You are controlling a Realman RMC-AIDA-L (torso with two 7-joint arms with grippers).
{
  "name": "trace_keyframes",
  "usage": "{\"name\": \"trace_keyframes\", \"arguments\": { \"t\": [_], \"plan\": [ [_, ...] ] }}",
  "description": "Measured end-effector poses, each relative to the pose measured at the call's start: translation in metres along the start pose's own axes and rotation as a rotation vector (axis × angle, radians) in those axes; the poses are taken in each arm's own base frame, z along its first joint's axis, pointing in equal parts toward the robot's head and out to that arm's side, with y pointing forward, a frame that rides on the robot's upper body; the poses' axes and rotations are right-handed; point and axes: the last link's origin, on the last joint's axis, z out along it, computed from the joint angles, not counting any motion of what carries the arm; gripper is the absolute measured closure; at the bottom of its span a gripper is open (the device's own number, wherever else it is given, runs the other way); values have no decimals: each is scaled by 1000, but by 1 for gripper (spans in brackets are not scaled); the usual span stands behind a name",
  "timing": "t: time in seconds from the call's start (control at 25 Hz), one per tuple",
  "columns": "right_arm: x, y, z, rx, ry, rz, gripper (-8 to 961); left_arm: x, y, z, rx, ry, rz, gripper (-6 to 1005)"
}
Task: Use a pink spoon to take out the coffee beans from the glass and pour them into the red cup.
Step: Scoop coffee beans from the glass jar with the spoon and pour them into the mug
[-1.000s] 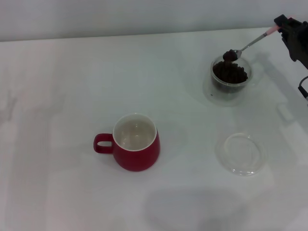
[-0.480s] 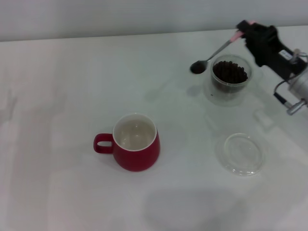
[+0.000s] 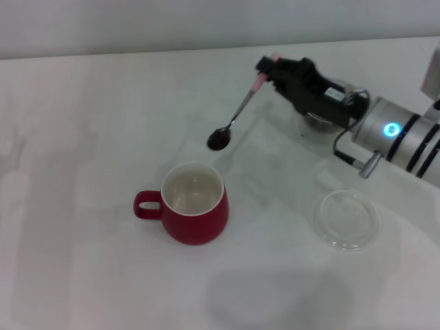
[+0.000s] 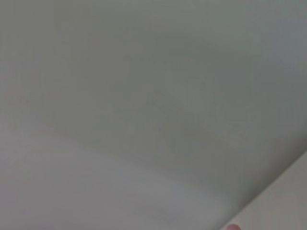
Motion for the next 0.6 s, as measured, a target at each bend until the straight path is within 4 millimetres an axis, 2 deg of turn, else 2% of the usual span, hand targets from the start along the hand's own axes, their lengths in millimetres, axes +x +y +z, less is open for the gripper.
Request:
{"name": "trace_keyframes", "arguments": {
  "t": [0.36, 0.6],
  "plan": [
    [24, 9, 12, -25, 100, -98, 690, 1, 1, 3, -5, 0, 3, 107],
    [25, 10, 12, -49, 58, -248, 686, 5, 5, 10, -19, 12, 5, 108]
  ]
}}
